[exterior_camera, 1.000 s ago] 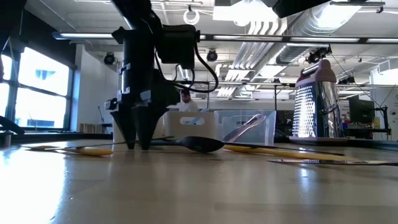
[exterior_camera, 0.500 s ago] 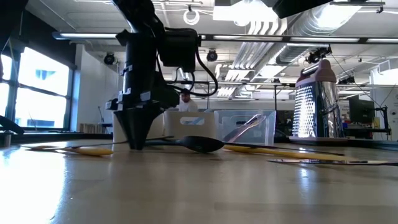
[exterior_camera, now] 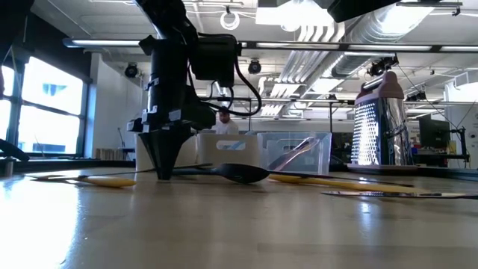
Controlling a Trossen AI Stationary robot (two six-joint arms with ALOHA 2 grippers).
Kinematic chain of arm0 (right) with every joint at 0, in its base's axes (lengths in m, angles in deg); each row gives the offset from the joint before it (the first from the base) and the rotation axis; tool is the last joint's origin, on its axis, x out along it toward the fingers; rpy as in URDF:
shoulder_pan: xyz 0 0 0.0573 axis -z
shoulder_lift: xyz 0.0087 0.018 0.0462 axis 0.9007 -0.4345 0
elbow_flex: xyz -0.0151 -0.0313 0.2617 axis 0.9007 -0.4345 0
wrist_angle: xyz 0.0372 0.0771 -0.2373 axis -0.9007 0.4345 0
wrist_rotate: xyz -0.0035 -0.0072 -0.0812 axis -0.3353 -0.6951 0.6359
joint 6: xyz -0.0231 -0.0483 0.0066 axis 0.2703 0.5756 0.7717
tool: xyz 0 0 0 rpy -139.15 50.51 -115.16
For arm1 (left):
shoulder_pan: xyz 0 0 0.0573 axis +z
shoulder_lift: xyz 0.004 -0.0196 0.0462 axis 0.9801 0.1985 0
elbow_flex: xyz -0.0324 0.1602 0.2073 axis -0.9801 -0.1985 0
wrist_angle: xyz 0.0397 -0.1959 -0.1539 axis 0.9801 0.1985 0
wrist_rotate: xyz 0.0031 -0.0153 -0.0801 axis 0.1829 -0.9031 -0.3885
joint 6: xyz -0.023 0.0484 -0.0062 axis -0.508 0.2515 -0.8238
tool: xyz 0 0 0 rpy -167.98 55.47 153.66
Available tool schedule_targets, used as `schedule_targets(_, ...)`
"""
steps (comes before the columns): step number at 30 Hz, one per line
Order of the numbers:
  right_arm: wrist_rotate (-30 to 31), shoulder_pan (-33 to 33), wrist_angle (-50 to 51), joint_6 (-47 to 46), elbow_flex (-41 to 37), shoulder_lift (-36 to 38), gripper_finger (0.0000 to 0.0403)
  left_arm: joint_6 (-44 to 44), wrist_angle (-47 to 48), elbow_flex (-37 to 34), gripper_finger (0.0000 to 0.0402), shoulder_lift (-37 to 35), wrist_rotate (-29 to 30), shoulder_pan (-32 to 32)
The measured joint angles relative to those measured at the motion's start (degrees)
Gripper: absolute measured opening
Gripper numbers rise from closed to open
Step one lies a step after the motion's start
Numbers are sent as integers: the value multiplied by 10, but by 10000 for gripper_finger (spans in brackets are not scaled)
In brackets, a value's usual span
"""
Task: Pick & Place Kitchen Items
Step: Put the purple table knife into the transparent bin
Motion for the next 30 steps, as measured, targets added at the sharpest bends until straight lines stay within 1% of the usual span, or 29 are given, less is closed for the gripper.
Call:
schedule_targets(5,0,0,0,0,0,0,188,-2,0,-2,31,-29,8,-5)
schedule_targets(9,0,0,0,0,0,0,188,-12,13,-3,31,-57,-4,-18)
schedule_targets(13,0,0,0,3,0,0,188,-15,29,15,31,-80,1,-38)
schedule_targets(18,2,0,0,3,0,0,188,-7,48,69,31,-88,23,-59)
schedule_targets(21,23,-3,0,-2,0,0,188,18,58,117,31,-88,40,-72)
schedule_targets(23,50,-10,1,-12,0,0,188,37,54,152,31,-88,64,-82)
schedule_targets(25,82,-19,7,-33,0,4,188,68,59,191,31,-88,108,-93)
schedule_targets(27,120,-30,14,-66,0,14,188,107,56,236,31,-88,166,-107)
schedule_targets(30,189,-50,21,-123,0,41,188,172,42,294,31,-89,275,-133)
